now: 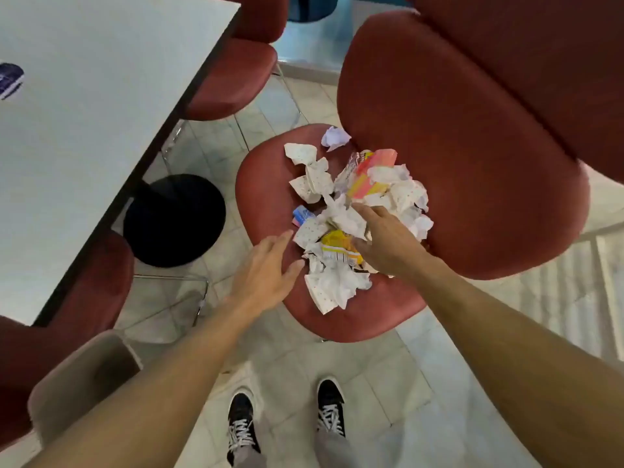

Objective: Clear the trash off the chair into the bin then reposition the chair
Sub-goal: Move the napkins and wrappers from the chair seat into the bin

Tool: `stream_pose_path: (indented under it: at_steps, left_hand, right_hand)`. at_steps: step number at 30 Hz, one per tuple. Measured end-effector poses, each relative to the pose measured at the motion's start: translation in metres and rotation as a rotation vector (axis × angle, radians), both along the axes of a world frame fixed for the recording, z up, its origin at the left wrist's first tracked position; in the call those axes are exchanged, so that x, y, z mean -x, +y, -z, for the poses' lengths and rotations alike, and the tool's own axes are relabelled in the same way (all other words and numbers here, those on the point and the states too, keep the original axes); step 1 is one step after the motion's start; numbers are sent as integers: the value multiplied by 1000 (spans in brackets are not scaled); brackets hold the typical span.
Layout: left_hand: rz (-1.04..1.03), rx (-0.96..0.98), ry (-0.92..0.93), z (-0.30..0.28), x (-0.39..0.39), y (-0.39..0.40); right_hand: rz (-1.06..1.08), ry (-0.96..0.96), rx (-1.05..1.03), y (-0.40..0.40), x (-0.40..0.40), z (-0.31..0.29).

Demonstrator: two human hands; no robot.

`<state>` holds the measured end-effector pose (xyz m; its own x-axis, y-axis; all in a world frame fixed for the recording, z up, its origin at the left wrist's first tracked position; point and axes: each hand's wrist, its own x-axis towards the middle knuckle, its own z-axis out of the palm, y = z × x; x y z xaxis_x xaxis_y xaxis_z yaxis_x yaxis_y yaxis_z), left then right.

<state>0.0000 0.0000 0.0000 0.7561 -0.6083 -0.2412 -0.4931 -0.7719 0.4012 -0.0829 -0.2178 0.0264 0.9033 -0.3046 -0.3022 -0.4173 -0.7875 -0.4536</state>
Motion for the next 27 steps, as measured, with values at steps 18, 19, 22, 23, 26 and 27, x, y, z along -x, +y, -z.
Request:
stream_pose_path:
  at_steps: [18, 19, 22, 23, 26, 27]
  left_hand:
    - [-626, 159, 599, 148, 62, -40]
    - [-646, 185, 606, 150, 63, -40]
    - [-705, 254, 650, 150, 64, -41]
    - [-719, 272, 664, 150, 64, -40]
    - [-734, 321, 664, 145, 64, -39]
    - [-730, 334, 650, 141, 64, -38]
  right_hand:
    - [-55, 149, 63, 5, -23, 118]
    - [-46, 148, 55, 6, -21, 119]
    - [-33, 131, 57, 8, -18, 119]
    - [-32, 117, 64, 9, -17, 118]
    - [-19, 85, 65, 12, -16, 109]
    - [-16, 71, 69, 13, -16, 105]
